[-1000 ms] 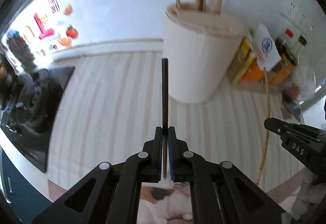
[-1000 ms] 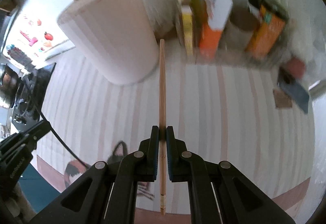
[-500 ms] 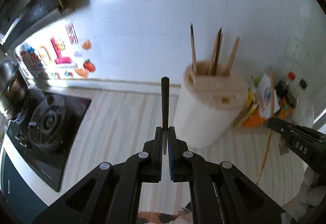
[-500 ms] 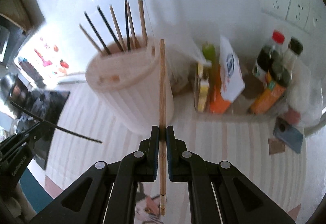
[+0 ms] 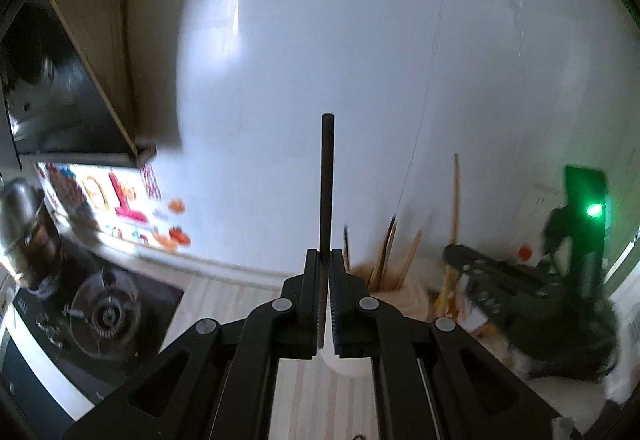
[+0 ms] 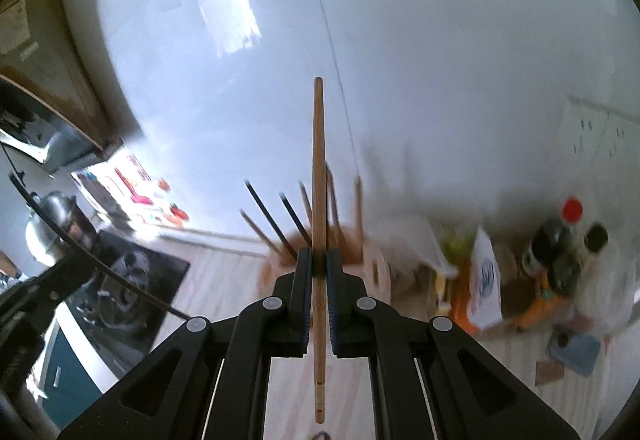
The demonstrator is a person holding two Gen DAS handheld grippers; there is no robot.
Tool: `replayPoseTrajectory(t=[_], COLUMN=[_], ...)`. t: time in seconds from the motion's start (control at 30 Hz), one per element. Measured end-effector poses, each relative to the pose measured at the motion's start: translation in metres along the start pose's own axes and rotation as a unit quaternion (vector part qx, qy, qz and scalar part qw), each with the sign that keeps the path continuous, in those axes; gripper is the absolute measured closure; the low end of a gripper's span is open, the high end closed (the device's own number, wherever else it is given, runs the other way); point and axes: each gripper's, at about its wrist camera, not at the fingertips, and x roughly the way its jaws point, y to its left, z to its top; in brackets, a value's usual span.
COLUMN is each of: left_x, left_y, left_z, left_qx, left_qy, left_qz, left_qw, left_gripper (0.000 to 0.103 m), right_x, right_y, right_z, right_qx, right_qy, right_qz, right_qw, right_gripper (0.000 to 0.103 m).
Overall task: Organize utensils
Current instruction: 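Lift both chopsticks and carry them above the beige holder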
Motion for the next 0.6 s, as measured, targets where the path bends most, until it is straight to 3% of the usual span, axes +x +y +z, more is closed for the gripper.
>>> replayPoseTrajectory(t=[0.2, 0.4, 0.6], left_x=[0.003, 0.042, 0.086], left_y=[-0.015, -0.030, -0.029], left_z=[0.032, 0.050, 0.054], left_qx=[-0.007, -0.014, -0.022], left_qy=[-0.014, 0.005, 0.033], left_qz=[-0.031, -0.045, -0.046], left_qw=[0.9994, 0.9989, 0.9982], left_gripper=[0.101, 0.101, 0.101], right_x=[-0.003, 0.015, 0.039], right_y=[0.007, -0.011, -0.027], right_z=[0.038, 0.061, 0.063], right_qx=[0.004, 0.038, 0.045], right_qy=[-0.039, -0.080, -0.137], right_qz=[0.008, 0.022, 0.015], right_qw=[0.999, 0.996, 0.989], right_gripper=[0.096, 0.096, 0.096])
